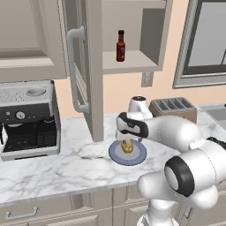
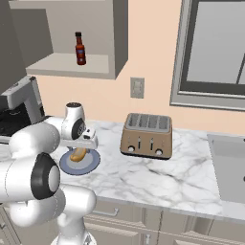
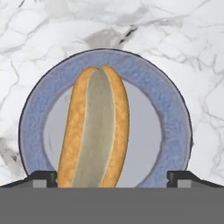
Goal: Move the hot dog bun to the plate on the dining table and place the condiment next to that plate. Then navigate to the fridge and take the sausage and place it on the plate as well.
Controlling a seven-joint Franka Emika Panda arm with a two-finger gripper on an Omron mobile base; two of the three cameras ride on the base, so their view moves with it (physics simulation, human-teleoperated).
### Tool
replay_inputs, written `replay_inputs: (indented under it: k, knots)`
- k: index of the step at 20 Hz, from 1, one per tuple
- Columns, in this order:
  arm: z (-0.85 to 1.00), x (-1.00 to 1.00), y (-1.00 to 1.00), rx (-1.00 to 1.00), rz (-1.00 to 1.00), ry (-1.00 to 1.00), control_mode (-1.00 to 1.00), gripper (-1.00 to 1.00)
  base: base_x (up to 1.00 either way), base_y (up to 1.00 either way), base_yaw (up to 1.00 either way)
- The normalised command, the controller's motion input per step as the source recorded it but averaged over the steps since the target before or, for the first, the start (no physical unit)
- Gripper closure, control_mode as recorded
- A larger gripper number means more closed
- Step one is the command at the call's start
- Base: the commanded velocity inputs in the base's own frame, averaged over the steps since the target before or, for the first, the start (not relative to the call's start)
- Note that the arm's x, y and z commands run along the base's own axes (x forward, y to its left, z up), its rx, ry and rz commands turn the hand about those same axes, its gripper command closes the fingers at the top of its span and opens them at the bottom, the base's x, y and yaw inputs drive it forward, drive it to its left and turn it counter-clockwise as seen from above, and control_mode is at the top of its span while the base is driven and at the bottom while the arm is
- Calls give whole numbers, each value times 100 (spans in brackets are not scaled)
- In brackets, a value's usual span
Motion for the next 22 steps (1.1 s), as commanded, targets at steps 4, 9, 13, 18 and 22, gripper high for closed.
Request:
replay_inputs:
  k: [4, 9, 13, 18, 22]
  knots:
    - [-21, 0, 13, 0, 0, 0, -100, -100, 0, 0, 0]
    - [-25, -1, 15, 0, 0, 0, -100, -100, 0, 0, 0]
    - [-25, -5, 1, 0, 0, 0, -100, -100, 0, 0, 0]
    - [-24, 0, 0, 0, 0, 0, -100, -100, 0, 0, 0]
    - [-29, 0, 1, -1, 0, -1, -100, 100, 0, 0, 0]
